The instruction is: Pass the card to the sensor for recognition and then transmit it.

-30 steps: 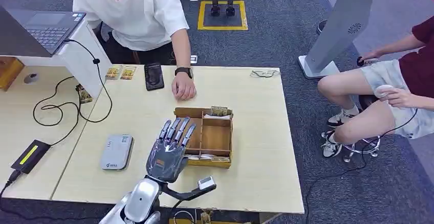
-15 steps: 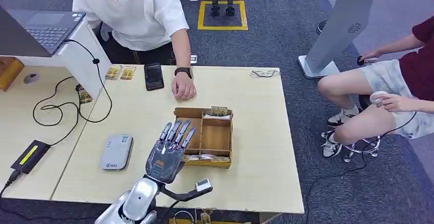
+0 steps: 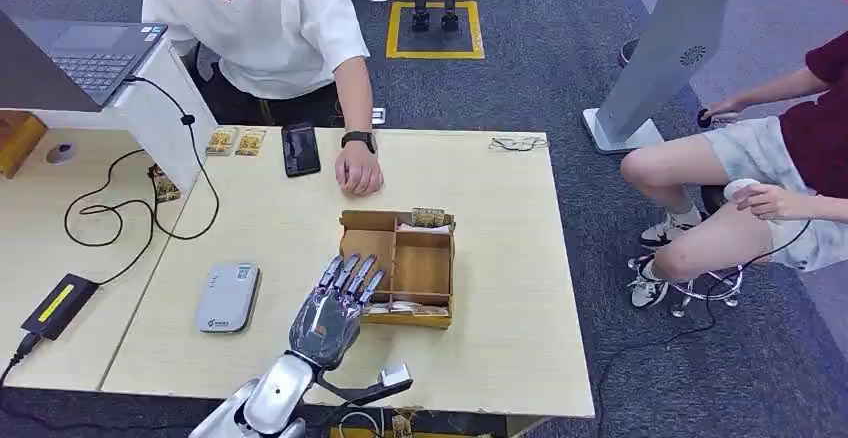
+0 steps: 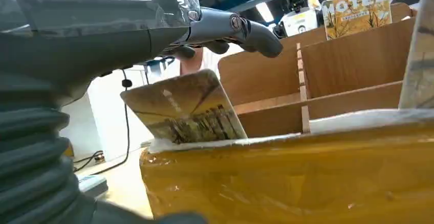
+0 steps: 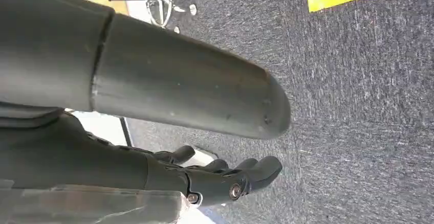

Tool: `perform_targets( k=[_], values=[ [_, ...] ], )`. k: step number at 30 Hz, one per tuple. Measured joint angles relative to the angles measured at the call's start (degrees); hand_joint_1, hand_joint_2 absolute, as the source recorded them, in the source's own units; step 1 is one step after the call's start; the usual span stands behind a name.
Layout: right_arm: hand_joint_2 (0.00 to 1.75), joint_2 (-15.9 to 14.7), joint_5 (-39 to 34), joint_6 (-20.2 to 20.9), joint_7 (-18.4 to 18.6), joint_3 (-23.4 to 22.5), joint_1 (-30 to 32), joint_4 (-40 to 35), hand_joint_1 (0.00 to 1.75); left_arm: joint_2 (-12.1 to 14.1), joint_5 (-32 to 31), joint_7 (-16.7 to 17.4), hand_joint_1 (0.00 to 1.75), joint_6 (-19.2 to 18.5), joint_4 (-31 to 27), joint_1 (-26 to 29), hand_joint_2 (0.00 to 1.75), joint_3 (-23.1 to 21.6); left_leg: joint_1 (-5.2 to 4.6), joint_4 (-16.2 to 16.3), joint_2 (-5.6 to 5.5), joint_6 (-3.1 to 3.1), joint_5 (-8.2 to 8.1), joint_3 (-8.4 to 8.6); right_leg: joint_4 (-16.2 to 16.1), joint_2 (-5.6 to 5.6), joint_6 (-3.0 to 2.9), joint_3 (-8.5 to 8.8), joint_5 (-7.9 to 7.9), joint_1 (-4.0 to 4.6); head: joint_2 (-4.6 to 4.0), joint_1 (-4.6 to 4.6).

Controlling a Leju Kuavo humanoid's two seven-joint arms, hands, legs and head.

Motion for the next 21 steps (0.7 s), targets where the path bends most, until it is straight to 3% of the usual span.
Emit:
perform_targets(
  k=[11, 15, 21],
  values=[
    [0.0, 0.0, 0.0, -0.07, 0.0, 0.0, 0.01, 0.04, 0.0, -0.39, 0.0, -1.29, 1.75, 1.4, 0.15, 0.4, 1.75, 0.02, 0.0, 0.0, 0.0, 0.0, 0.0, 0.0, 0.0, -0.01, 0.0, 0.02, 0.0, 0.0, 0.0, 0.0],
    [0.0, 0.0, 0.0, -0.09, 0.0, 0.0, 0.01, 0.02, 0.0, -0.48, 0.0, 0.26, 1.75, 1.86, -0.31, 0.47, 1.75, 0.02, 0.0, 0.0, 0.0, 0.0, 0.0, 0.02, 0.0, -0.01, 0.0, 0.04, 0.0, 0.0, 0.0, 0.0],
    [0.0, 0.0, 0.15, -0.17, -0.33, 0.0, 0.03, 0.02, 0.0, -0.35, 0.0, 5.59, 1.75, 1.7, -2.71, 0.83, 1.75, 0.02, 0.0, 0.0, 0.0, 0.0, 0.0, 0.01, 0.0, 0.0, 0.0, 0.03, 0.0, 0.0, 0.0, 0.0]
  ],
)
